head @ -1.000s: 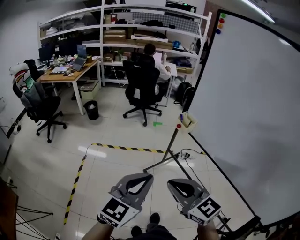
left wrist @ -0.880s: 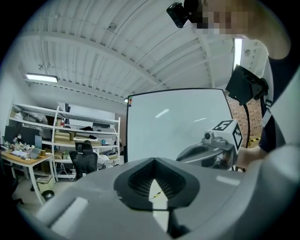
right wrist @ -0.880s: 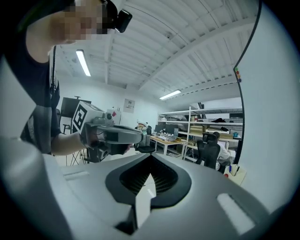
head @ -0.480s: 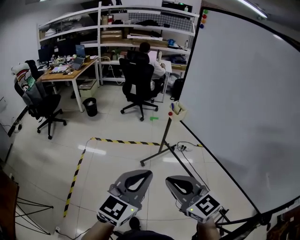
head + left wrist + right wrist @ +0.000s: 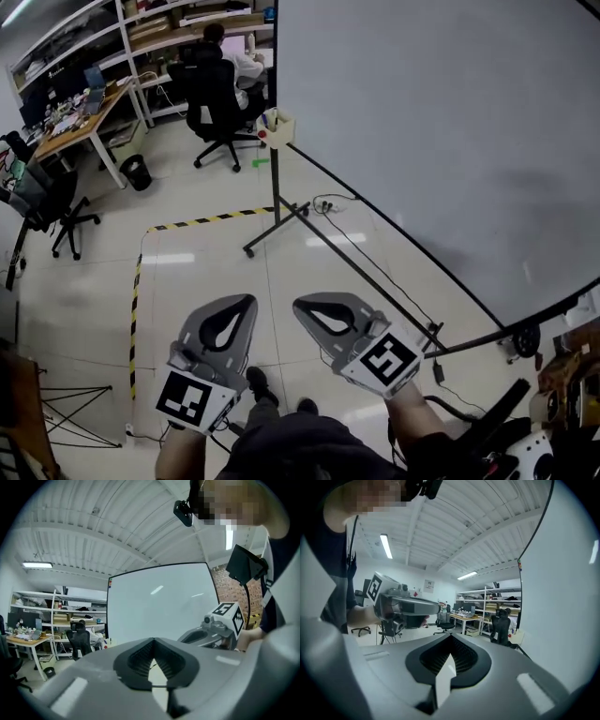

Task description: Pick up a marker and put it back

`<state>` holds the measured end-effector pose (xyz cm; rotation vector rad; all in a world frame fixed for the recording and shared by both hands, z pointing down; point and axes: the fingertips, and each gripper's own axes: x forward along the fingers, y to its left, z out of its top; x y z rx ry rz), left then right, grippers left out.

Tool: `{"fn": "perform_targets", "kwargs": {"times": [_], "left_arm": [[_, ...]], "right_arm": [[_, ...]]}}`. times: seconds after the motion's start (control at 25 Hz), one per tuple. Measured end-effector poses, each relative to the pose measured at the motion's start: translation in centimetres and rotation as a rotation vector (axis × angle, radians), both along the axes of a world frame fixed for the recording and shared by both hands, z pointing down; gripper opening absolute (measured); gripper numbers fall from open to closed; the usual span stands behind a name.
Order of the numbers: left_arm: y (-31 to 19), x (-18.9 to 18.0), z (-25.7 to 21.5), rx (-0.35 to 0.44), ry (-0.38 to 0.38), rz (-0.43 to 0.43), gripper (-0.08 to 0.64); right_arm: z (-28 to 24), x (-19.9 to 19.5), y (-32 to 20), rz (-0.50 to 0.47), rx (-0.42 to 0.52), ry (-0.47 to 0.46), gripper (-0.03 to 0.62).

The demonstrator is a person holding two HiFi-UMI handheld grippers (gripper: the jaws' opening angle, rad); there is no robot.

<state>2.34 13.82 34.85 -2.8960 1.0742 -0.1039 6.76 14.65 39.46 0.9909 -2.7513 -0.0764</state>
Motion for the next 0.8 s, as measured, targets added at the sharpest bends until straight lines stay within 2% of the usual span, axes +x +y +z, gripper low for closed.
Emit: {"fn": "perform_targets", "kwargs": {"times": [0.16,0.32,0.48,0.6,0.8], "left_arm": [[2.1,1.4,0.4,-0.011,-0.035,-0.007,0.001],[4.1,1.1,1.0,0.005,-0.071,0.007,0.001],[6.0,0.0,1.5,-0.045,-0.083,0.030,0.002],[7.5,-1.3,1.9,-0.046,-0.101,0.038,0.002],[10.6,-5.3,2.5,-0.055,-0.062,0.035,0.002]], "right_arm": [[0.2,1.4,1.8,-0.003,-0.011,-0.039,0.000],[-0.1,1.6,3.2,0.009,-0.011,-0.073,0.000],[0.0,0.1,5.0,0.017,-0.020,-0.070,0.000],[0.1,-1.6,6.3,0.023,-0.027,-0.080,0.000],[0.1,-5.3,9.2,0.018,-0.008,-0.043,0.000]]}}
